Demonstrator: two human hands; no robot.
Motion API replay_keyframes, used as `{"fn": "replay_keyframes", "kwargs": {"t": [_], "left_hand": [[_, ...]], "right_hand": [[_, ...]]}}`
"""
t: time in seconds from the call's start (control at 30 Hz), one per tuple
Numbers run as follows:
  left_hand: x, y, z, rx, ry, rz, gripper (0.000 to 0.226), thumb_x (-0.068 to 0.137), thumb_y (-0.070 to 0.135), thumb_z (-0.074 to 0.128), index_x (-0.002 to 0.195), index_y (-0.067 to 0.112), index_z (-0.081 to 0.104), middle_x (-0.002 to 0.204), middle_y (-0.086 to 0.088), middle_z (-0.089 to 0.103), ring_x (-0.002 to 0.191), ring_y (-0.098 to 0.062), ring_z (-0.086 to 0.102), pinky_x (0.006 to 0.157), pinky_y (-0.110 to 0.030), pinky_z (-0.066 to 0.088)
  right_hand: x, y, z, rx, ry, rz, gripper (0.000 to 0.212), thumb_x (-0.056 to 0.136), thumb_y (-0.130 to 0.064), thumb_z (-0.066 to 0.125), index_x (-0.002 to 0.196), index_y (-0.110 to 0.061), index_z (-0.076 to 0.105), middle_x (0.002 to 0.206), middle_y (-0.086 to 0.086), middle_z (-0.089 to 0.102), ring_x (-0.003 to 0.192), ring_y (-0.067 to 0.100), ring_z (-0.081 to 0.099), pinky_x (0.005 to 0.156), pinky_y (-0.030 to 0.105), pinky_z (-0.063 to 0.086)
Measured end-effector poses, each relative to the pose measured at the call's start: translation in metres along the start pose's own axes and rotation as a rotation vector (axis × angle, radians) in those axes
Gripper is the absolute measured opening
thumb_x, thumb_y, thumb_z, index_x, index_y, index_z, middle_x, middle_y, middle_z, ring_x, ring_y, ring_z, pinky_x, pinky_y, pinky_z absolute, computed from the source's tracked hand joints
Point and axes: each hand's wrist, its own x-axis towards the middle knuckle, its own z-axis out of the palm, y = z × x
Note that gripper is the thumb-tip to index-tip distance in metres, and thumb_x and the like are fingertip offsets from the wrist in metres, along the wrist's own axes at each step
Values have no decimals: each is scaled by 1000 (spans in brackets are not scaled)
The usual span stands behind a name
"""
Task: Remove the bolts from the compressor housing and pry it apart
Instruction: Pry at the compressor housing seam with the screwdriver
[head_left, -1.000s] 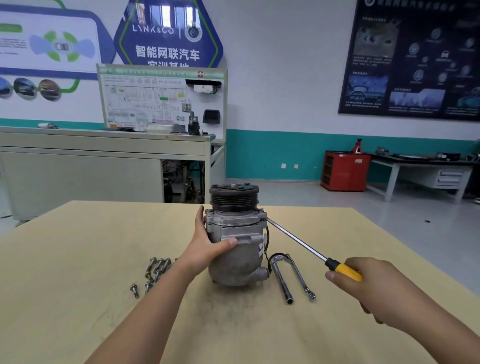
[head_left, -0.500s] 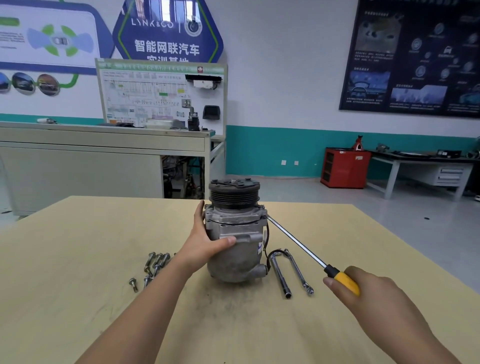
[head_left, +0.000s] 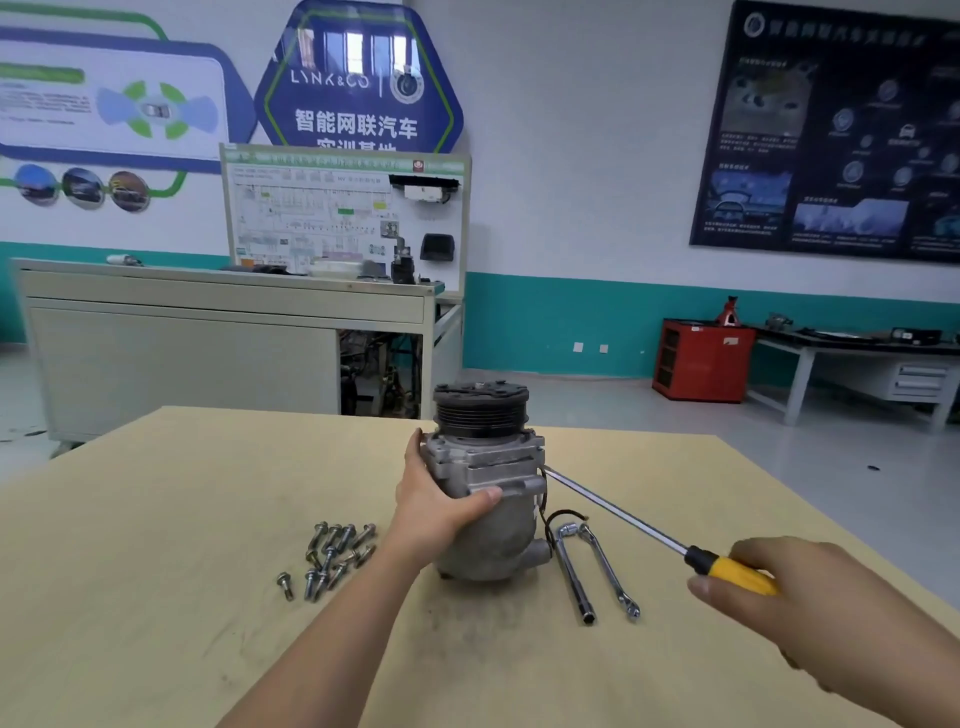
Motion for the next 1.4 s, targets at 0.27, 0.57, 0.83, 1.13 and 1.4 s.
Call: {"fn": "replay_keyframes", "kwargs": {"t": [0.27,0.57,0.83,1.13,1.4], "left_hand": [[-17,7,35,87,305,7,133,44,58,85,149,36,7,150,0,30,138,-26,20,112,-46,27],[-32,19,58,218,456,-27,134,58,58,81,152,20,-6,159,-6,7,142,-30,13,113,-47,21],[-31,10,52,123,415,10,136,59,57,82,152,18,-9,161,-2,2,146,-21,3,117,-39,8],[-32,7,55,73,439,-35,137,55,59,83,153,17,-1,160,1,6,145,-21,2,117,-41,10],[-41,23,81,102,573,-95,139,54,60,81,151,1,2,159,-15,9,144,-30,9,115,-37,7]], "right_hand": [[-17,-42,-1,-254,-4,-192,39,83,-70,40,83,-33,52,78,-9,50,74,7,52,53,20,34],[-10,-50,3,-316,55,-205,43,87,-68,34,79,-28,47,74,-9,47,66,7,46,49,22,29],[-5,-44,17,-260,42,-189,42,88,-68,32,80,-29,44,75,-8,46,68,10,47,49,21,28],[-16,-31,70,-372,131,-115,39,86,-75,18,93,-37,18,73,-8,42,75,15,43,54,21,31],[-9,-12,36,-30,34,-71,42,77,-72,47,73,-30,48,75,-4,55,76,8,56,60,16,39]]}}
